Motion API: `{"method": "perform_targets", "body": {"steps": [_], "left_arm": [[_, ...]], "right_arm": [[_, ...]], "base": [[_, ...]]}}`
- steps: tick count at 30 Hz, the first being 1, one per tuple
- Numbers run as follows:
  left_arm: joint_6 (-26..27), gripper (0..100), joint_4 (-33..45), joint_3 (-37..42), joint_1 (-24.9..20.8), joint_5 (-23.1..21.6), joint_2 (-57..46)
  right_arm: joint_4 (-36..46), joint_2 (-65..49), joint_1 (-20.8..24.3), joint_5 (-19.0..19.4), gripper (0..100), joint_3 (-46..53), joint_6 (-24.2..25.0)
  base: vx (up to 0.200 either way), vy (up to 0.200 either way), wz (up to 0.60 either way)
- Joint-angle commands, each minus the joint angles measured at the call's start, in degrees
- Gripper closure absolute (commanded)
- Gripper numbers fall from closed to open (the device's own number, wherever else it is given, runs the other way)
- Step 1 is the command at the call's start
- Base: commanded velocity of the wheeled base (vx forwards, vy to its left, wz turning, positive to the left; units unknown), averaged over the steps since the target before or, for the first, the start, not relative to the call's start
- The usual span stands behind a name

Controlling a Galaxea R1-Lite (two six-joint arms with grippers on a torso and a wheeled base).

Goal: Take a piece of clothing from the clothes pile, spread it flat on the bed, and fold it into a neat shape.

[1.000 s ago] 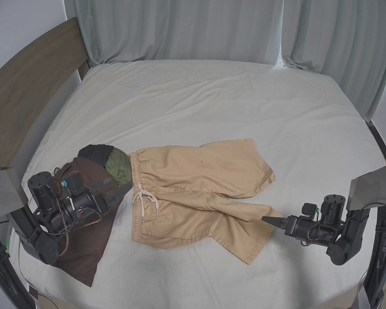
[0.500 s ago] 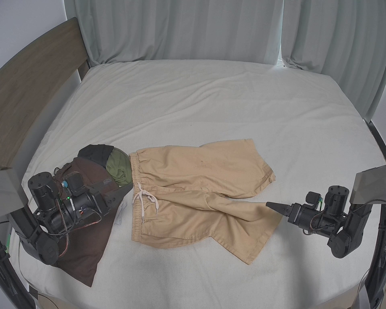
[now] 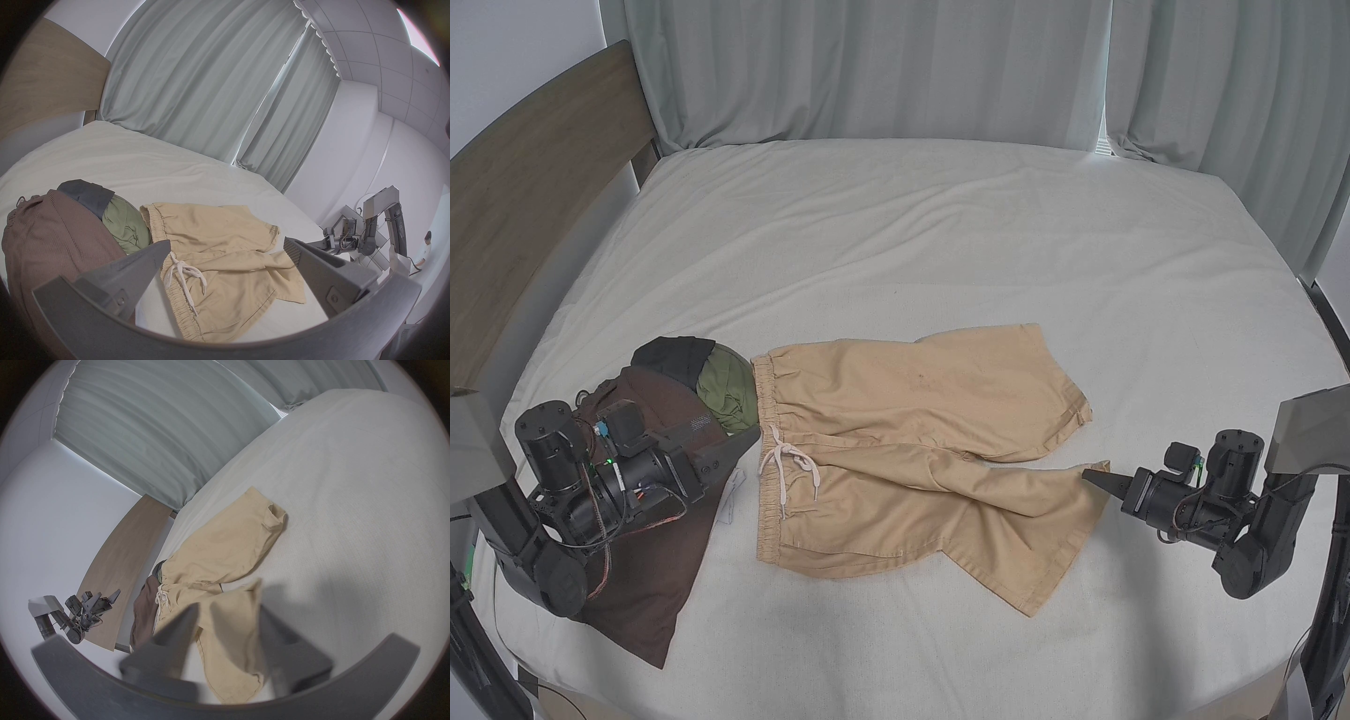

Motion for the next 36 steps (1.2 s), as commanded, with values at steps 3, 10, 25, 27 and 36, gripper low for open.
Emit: {"method": "perform_targets", "body": {"steps": [3,10,25,27,36], "left_arm": [[-0.01,0,-0.03,0.09,-0.04,-0.01,-0.03],[-0.01,0,-0.03,0.18,-0.48,-0.01,0.15],[-0.10,0,-0.03,0.45,-0.57,-0.01,0.59],[-0.10,0,-0.03,0.45,-0.57,-0.01,0.67],[-0.10,0,-0.03,0.45,-0.57,-0.10,1.03]], "right_arm": [[-0.01,0.23,-0.05,-0.04,100,-0.73,-0.13],[0.08,1.73,-1.02,-1.54,100,-6.27,-0.30],[-0.10,9.20,-0.58,-6.37,100,-16.82,-0.39],[-0.10,9.99,-0.40,-6.54,100,-17.78,-0.39],[-0.10,12.01,-0.49,-7.95,100,-22.97,-0.39]], "base": [[0.000,0.000,0.00],[0.000,0.000,0.00],[0.000,0.000,0.00],[0.000,0.000,0.00],[0.000,0.000,0.00]]}}
